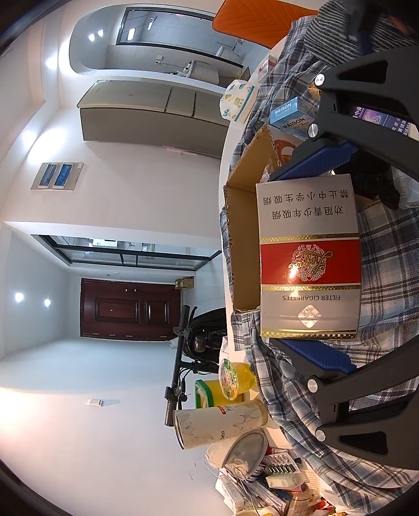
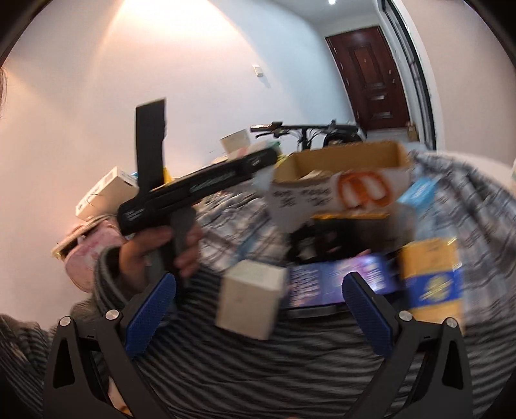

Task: Organize objects
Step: 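Grasp the cream square box with the right gripper while the left holds the cigarette pack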

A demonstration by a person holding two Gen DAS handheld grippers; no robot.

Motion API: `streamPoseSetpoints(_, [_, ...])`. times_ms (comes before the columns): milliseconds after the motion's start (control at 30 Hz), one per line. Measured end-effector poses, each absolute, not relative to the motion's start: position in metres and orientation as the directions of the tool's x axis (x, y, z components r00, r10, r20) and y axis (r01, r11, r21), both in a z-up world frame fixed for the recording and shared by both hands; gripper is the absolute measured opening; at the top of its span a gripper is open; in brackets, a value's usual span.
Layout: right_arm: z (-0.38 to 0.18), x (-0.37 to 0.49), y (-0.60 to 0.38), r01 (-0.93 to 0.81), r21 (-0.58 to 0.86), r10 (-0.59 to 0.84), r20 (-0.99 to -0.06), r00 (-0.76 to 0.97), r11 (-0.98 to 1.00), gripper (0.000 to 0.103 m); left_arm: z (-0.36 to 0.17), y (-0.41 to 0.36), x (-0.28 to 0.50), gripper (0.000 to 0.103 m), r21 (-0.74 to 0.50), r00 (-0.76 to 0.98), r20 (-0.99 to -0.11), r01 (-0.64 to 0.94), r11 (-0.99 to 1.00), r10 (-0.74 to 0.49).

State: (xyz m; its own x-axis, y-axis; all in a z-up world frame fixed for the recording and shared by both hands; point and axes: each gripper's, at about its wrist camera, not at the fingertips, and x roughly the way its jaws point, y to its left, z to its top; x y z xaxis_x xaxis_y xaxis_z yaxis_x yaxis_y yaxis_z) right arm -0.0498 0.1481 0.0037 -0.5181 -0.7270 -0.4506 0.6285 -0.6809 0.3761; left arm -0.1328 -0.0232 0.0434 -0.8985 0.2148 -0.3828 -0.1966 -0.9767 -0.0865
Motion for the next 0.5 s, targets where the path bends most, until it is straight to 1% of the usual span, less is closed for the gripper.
streamPoseSetpoints(67, [-0.004, -0.053, 0.137, 0.617, 0.418, -0.741, -0.462, -0.487, -0.667, 0.103, 0.044, -0.023, -0.133, 0.09, -0.088, -0.9, -0.378, -0.199, -0.976, 0.218])
streamPoseSetpoints(200, [-0.014, -0.063, 0.125, 0.593, 0.418, -0.721, -0.49, -0.491, -0.688, 0.103, 0.044, -0.024, -0.133, 0.09, -0.089, -0.9, -0.378, -0.2, -0.976, 0.219])
streamPoseSetpoints(233, [-0.015, -0.066, 0.124, 0.585, 0.427, -0.72, -0.491, -0.49, -0.689, 0.102, 0.044, -0.023, -0.133, 0.09, -0.09, -0.899, -0.378, -0.199, -0.976, 0.219])
streamPoseSetpoints(267, [-0.017, -0.068, 0.125, 0.577, 0.432, -0.717, -0.493, -0.493, -0.693, 0.098, 0.044, -0.023, -0.133, 0.09, -0.092, -0.899, -0.38, -0.199, -0.976, 0.219])
streamPoseSetpoints(300, [-0.018, -0.069, 0.124, 0.575, 0.434, -0.717, -0.494, -0.492, -0.694, 0.082, 0.044, -0.024, -0.133, 0.09, -0.095, -0.898, -0.382, -0.198, -0.976, 0.219])
streamPoseSetpoints(333, [-0.018, -0.07, 0.122, 0.579, 0.431, -0.718, -0.501, -0.484, -0.692, 0.057, 0.044, -0.024, -0.133, 0.09, -0.097, -0.898, -0.382, -0.197, -0.976, 0.22])
streamPoseSetpoints(367, [-0.02, -0.07, 0.118, 0.587, 0.42, -0.714, -0.515, -0.474, -0.692, 0.045, 0.044, -0.024, -0.134, 0.09, -0.098, -0.897, -0.383, -0.198, -0.975, 0.22])
streamPoseSetpoints(433, [-0.021, -0.068, 0.115, 0.596, 0.399, -0.707, -0.523, -0.476, -0.697, 0.046, 0.044, -0.024, -0.133, 0.09, -0.094, -0.897, -0.383, -0.197, -0.976, 0.219])
streamPoseSetpoints(500, [-0.018, -0.065, 0.118, 0.603, 0.398, -0.715, -0.5, -0.489, -0.691, 0.045, 0.044, -0.024, -0.132, 0.09, -0.093, -0.899, -0.379, -0.199, -0.976, 0.219])
